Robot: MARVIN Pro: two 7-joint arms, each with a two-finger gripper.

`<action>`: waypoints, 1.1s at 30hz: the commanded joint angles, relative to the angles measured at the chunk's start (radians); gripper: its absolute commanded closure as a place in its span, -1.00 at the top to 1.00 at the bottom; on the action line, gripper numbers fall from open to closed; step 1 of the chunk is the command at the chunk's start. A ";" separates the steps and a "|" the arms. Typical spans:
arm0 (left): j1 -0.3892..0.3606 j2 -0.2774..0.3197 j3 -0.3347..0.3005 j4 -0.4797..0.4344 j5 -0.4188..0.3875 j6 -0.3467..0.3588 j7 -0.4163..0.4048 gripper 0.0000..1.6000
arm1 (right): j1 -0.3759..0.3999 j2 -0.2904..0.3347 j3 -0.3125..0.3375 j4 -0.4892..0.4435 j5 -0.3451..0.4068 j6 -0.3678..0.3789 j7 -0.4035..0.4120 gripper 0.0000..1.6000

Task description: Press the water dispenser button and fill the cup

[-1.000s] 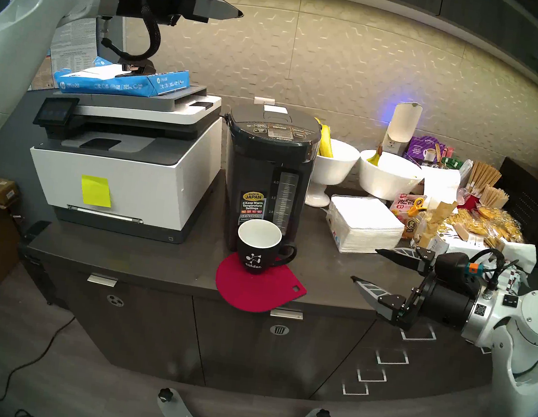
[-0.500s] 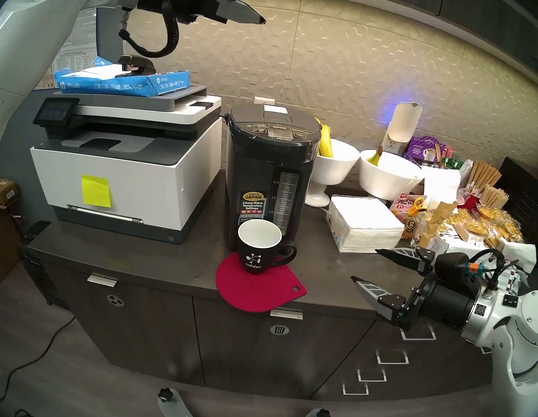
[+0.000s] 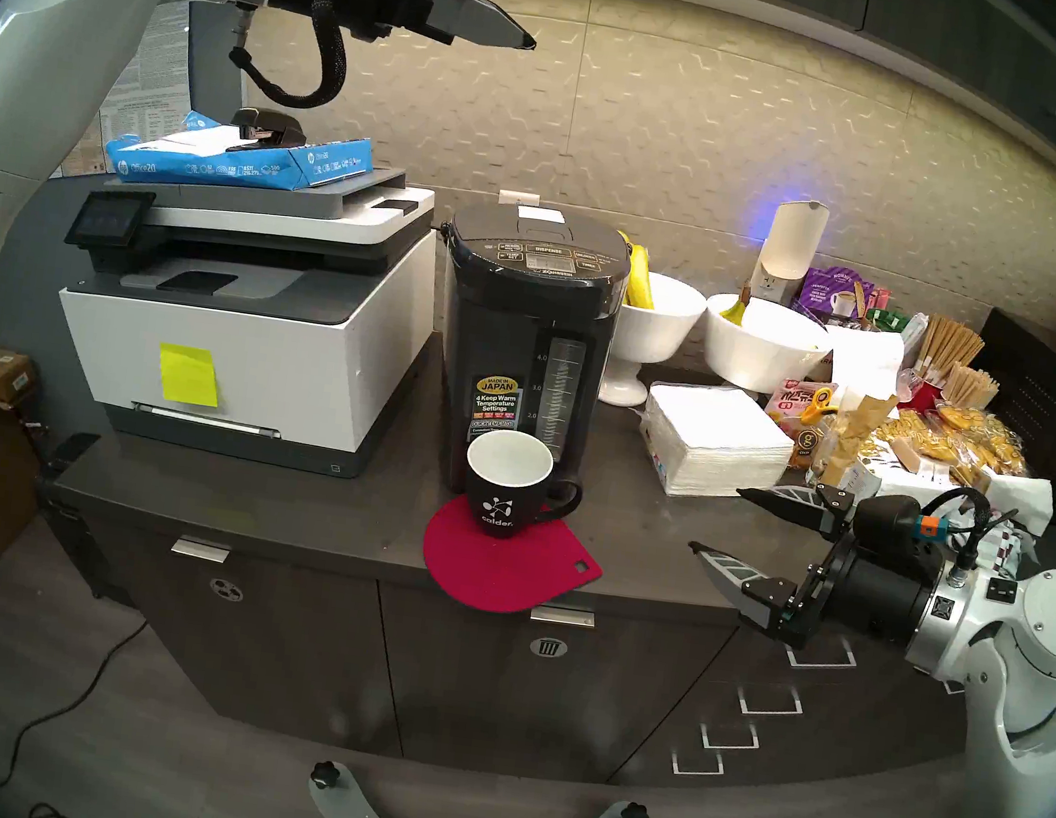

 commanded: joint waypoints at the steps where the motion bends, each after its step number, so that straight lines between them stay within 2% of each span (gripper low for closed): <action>1: 0.031 -0.004 -0.009 0.007 0.000 -0.020 0.024 -1.00 | 0.004 0.002 0.000 -0.013 -0.001 0.001 -0.001 1.00; 14: 0.046 -0.042 0.034 0.059 0.026 -0.069 0.032 -1.00 | 0.004 0.002 0.000 -0.013 -0.001 0.001 -0.001 1.00; 18: 0.036 -0.030 0.058 0.060 0.037 -0.074 -0.005 -1.00 | 0.004 0.002 0.000 -0.013 -0.001 0.001 -0.001 1.00; 33: 0.060 0.026 0.063 0.038 0.057 -0.074 -0.059 -1.00 | 0.004 0.002 0.000 -0.013 -0.001 0.001 -0.001 1.00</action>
